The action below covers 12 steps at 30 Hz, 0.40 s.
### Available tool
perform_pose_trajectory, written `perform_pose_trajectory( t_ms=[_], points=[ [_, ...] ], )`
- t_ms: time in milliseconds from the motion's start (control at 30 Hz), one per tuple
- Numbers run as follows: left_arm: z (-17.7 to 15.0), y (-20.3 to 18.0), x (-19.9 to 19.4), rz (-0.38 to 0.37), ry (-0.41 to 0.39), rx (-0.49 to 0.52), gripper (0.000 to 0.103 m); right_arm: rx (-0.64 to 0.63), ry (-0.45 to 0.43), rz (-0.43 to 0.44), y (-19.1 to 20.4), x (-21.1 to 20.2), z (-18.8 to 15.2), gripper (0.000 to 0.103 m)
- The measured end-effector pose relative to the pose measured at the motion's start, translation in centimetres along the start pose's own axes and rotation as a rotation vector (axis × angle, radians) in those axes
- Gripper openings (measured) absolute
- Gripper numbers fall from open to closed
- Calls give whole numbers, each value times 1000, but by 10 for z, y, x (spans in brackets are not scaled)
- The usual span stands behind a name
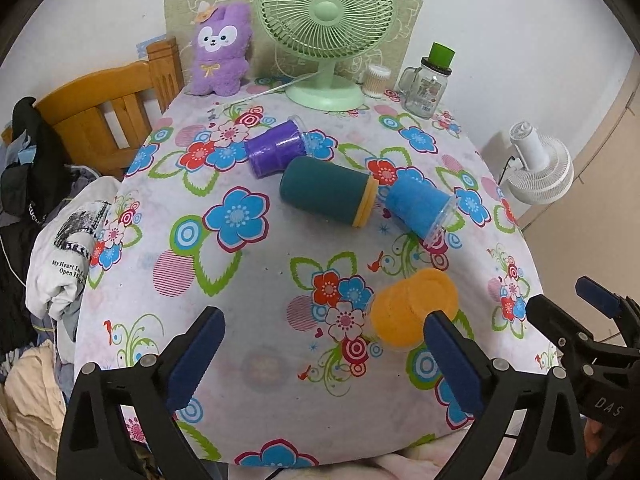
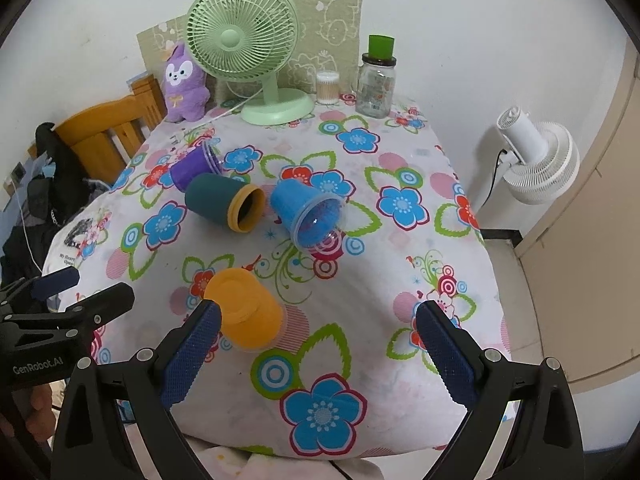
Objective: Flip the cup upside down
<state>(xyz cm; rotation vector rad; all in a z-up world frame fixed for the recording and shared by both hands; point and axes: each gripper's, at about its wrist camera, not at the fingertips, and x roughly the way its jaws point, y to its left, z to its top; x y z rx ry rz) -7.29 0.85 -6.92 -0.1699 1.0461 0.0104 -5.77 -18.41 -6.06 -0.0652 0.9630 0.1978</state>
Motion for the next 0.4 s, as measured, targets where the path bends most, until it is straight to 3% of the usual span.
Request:
perform_pose_trajectory(
  t_ms=[400],
  points=[
    [1, -1, 1, 1, 1, 6, 103, -9, 6, 3, 0, 2, 2, 99]
  ],
)
